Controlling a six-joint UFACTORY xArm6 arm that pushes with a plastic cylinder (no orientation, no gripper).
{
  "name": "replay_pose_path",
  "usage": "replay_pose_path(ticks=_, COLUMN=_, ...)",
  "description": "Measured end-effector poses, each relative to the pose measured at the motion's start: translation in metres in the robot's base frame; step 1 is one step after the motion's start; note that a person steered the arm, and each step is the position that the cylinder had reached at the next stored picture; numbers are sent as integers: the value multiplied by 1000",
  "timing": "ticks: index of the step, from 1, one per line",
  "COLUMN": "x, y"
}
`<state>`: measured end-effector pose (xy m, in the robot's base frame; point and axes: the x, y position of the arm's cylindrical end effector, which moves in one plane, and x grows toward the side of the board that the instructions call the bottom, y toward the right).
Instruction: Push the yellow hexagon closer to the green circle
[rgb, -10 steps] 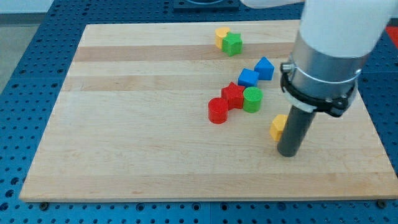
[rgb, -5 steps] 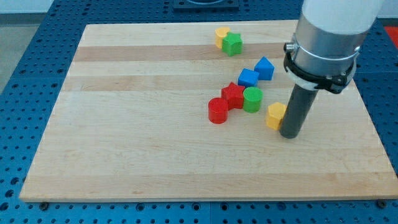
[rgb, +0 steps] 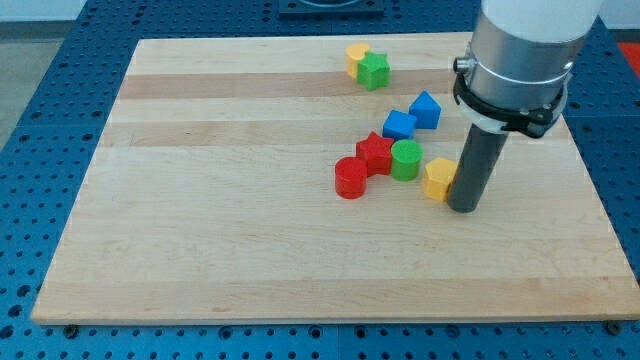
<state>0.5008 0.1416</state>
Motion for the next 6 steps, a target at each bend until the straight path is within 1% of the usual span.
replay_pose_path(ticks=5, x=-9, y=0)
replay_pose_path(ticks=6, x=0, y=0)
